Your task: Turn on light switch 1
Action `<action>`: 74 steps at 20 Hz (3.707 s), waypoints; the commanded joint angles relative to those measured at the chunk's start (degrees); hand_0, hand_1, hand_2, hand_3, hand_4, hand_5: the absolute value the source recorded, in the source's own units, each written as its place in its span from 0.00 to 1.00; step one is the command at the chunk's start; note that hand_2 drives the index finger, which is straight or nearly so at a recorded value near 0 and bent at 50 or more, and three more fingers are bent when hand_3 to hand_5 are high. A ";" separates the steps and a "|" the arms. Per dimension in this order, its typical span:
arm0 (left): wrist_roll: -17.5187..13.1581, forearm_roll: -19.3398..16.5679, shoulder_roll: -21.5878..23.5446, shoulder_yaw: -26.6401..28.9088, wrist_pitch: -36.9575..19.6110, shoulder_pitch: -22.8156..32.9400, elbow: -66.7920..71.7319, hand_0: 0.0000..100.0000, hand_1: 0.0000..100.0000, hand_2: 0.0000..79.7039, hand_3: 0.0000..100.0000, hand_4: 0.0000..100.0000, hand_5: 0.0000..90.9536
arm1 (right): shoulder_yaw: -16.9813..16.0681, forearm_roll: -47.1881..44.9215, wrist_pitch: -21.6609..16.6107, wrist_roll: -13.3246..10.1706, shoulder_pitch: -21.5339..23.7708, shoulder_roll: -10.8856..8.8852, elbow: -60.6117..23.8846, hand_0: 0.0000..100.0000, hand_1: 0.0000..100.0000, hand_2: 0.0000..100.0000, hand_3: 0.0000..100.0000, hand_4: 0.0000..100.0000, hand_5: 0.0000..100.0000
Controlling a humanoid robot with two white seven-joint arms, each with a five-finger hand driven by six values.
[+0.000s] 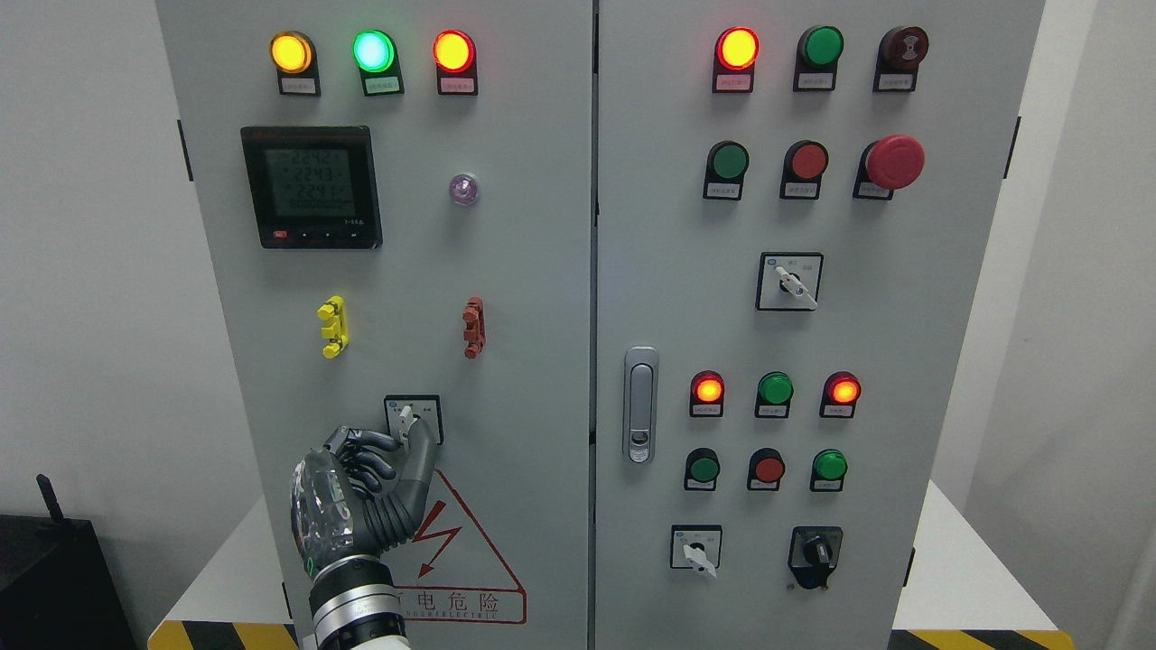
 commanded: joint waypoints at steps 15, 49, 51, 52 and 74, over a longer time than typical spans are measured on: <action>-0.17 0.39 0.00 0.00 0.20 -0.50 0.11 0.18 0.49 0.81 0.89 0.89 0.85 | -0.03 -0.03 0.05 0.02 0.05 0.00 0.00 0.12 0.39 0.00 0.00 0.00 0.00; -1.05 0.74 -0.09 0.00 1.43 -1.12 0.28 0.38 0.51 0.83 0.90 0.90 0.87 | -0.03 -0.03 0.05 0.02 0.05 0.00 0.00 0.12 0.39 0.00 0.00 0.00 0.00; -1.23 0.74 0.00 -0.09 1.34 -1.12 0.28 0.40 0.50 0.83 0.90 0.90 0.87 | 0.05 -0.03 0.05 0.02 -0.04 0.00 0.00 0.12 0.39 0.00 0.00 0.00 0.00; -1.31 0.74 0.00 -0.09 1.34 -1.12 0.28 0.40 0.50 0.83 0.90 0.90 0.87 | -0.03 -0.03 0.05 0.02 0.05 0.00 0.00 0.12 0.39 0.00 0.00 0.00 0.00; -1.66 0.91 -0.09 -0.62 1.25 -1.12 0.28 0.60 0.28 0.85 0.91 0.91 0.87 | 0.05 -0.03 -0.04 0.02 0.05 0.00 0.00 0.12 0.39 0.00 0.00 0.00 0.00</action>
